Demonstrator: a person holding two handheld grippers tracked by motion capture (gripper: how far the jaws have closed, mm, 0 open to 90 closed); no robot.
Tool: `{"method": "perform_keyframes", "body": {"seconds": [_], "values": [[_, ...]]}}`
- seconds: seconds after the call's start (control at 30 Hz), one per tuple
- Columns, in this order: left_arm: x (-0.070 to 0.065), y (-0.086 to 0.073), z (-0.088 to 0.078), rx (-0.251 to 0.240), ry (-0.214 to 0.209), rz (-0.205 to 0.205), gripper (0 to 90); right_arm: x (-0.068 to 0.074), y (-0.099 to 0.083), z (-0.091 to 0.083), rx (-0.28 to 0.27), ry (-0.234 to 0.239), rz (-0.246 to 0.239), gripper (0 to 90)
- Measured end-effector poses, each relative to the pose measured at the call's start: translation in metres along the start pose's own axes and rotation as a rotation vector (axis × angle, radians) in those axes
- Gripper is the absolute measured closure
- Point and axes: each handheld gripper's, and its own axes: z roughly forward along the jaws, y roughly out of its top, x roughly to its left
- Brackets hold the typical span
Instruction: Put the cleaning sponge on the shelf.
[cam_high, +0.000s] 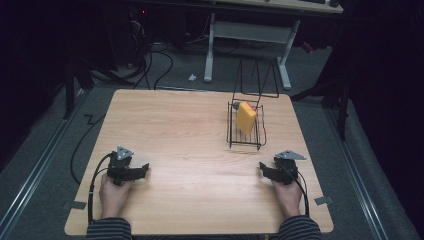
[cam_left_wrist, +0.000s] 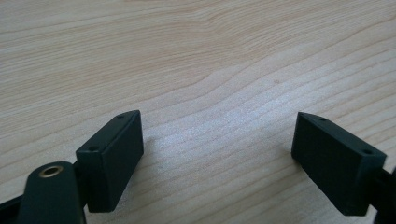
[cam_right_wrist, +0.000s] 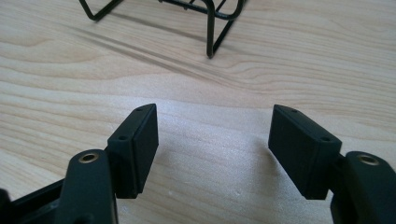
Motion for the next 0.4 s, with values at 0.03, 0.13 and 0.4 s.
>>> {"method": "perform_keyframes", "body": {"seconds": [0.03, 0.13, 0.4], "values": [[0.0000, 0.0000, 0.0000, 0.000, 0.000, 0.000, 17.3, 0.0004, 0.0002, 0.0004, 0.007, -0.008, -0.003, 33.4], [0.0000, 0.0000, 0.0000, 0.000, 0.000, 0.000, 17.3, 0.0003, 0.0010, 0.0020, 0.021, -0.016, -0.010, 31.7], [0.0000, 0.0000, 0.0000, 0.000, 0.000, 0.000, 17.3, 0.0001, 0.0012, 0.0024, 0.022, -0.013, -0.013, 30.7]]}}
